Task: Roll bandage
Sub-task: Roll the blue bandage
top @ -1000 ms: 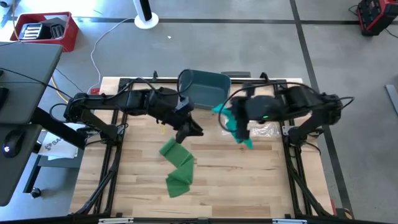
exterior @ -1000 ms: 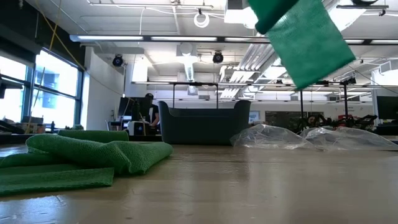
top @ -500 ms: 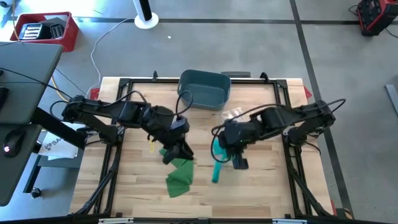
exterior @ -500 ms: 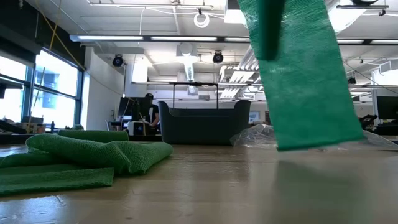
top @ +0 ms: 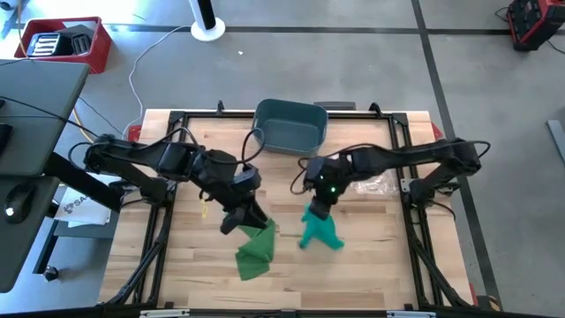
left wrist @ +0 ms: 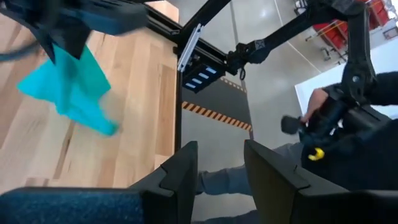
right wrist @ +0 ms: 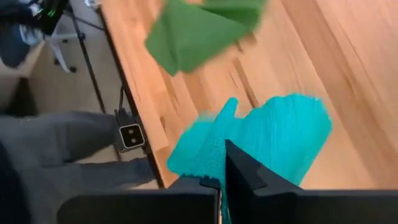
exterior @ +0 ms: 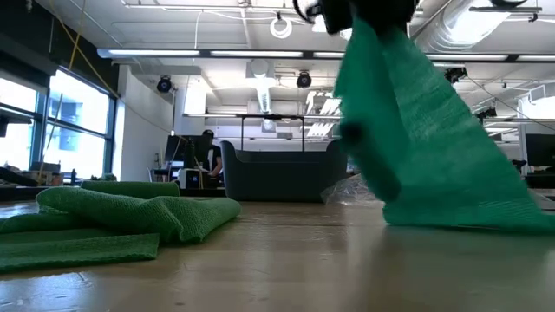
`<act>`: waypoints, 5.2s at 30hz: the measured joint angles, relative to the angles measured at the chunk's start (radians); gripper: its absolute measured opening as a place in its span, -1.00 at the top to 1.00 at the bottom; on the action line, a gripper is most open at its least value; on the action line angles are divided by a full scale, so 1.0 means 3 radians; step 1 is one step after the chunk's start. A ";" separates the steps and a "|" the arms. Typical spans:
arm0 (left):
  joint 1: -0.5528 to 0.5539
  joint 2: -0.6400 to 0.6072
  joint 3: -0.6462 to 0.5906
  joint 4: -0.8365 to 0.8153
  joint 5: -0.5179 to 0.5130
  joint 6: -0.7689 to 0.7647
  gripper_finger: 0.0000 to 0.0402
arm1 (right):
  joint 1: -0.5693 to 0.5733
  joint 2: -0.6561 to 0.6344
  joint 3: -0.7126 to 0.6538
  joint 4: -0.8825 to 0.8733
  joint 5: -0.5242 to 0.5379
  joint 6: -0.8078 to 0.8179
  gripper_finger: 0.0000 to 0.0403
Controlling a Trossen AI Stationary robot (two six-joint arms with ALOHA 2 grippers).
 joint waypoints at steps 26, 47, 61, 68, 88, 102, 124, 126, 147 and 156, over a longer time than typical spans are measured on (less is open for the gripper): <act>0.0089 -0.0032 0.0000 -0.0176 -0.0062 0.0021 0.39 | -0.1181 -0.0001 -0.0474 -0.2179 0.0171 -0.0703 0.06; 0.0086 -0.0036 0.0145 -0.0154 0.0018 -0.0251 0.39 | -0.0552 0.1001 0.0395 -0.0215 -0.0512 -0.1476 0.07; -0.0004 -0.0042 0.0145 -0.0169 -0.0042 -0.0329 0.39 | -0.0606 0.2049 0.1354 -0.1374 0.0192 -0.2524 0.07; -0.0004 -0.0042 0.0145 -0.0168 -0.0185 -0.0327 0.39 | -0.0584 0.2210 0.1354 -0.1511 0.0107 -0.2687 0.13; 0.0001 -0.0156 0.0145 -0.0288 -0.0435 -0.0113 0.39 | -0.0699 0.1820 0.1358 -0.1701 -0.0214 -0.2628 0.99; -0.0066 -0.0246 0.0145 -0.0384 -0.0798 -0.0046 0.39 | -0.0652 0.1208 0.1353 -0.1670 0.0226 -0.2367 1.00; -0.0316 -0.0858 0.0146 -0.0439 -0.2469 0.0038 0.44 | -0.0136 0.0373 0.1355 -0.1441 0.0346 -0.1939 0.70; -0.0326 -0.0826 0.0146 -0.0493 -0.2426 -0.0006 0.44 | 0.0017 0.0470 0.1355 -0.1432 0.0314 -0.1938 0.55; 0.0287 -0.0772 0.0145 -0.1434 -0.0774 0.0611 0.44 | 0.1410 0.0569 -0.0947 0.2389 0.2703 0.3499 0.12; 0.0575 -0.0761 0.0145 -0.1448 -0.0366 0.0952 0.44 | 0.1553 0.1072 -0.0955 0.2617 0.2997 0.4953 0.12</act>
